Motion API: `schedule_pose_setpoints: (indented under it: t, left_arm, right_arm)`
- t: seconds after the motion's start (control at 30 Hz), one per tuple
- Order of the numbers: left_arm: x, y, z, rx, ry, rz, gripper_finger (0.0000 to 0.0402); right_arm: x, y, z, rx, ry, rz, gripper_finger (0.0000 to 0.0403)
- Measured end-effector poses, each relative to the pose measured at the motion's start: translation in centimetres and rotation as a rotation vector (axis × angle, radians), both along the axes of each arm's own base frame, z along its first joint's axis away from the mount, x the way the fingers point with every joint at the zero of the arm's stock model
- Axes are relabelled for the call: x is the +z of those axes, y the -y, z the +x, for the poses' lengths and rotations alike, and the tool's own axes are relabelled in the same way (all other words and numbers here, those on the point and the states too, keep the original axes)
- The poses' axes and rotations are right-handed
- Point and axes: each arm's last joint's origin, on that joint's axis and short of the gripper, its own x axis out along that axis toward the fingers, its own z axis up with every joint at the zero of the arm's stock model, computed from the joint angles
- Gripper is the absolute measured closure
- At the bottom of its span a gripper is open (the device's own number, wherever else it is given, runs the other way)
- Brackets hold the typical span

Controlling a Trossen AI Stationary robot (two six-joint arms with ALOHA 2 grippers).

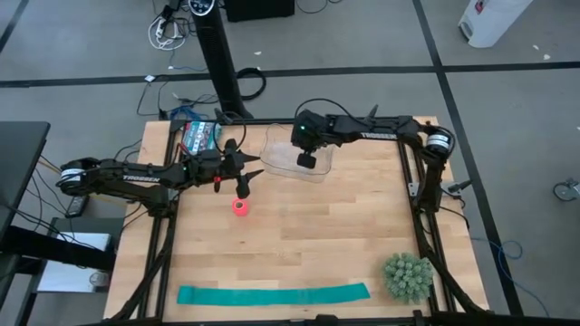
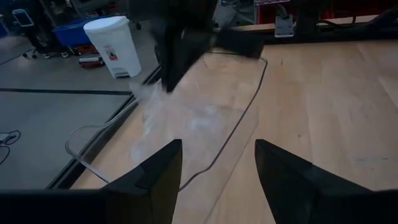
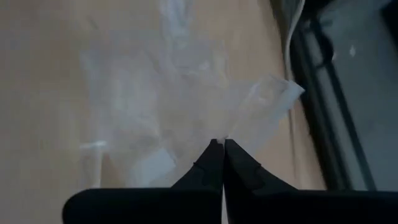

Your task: Roll bandage

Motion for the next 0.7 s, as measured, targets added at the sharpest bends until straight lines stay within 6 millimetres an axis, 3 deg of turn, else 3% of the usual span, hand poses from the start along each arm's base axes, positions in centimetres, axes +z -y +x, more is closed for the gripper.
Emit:
schedule_pose_setpoints:
  t: [0.3,0.4,0.5,0.7]
  left_arm:
    - [0.2,0.0,0.1,0.010,0.040,-0.051,0.0193]
    - [0.4,0.1,0.2,-0.033,0.086,-0.111,0.0193]
    - [0.8,0.4,0.2,-0.103,0.130,-0.164,0.0193]
    - [1.7,0.6,0.5,-0.183,0.169,-0.196,0.0193]
  right_arm:
    - [6.8,-6.5,-1.2,0.244,0.106,-0.153,0.0403]
    - [7.6,-9.2,-1.6,0.421,0.041,-0.245,0.0403]
    - [8.3,-11.4,-1.9,0.491,0.008,-0.344,0.0403]
    - [8.7,-14.0,-2.2,0.612,-0.052,-0.455,0.0403]
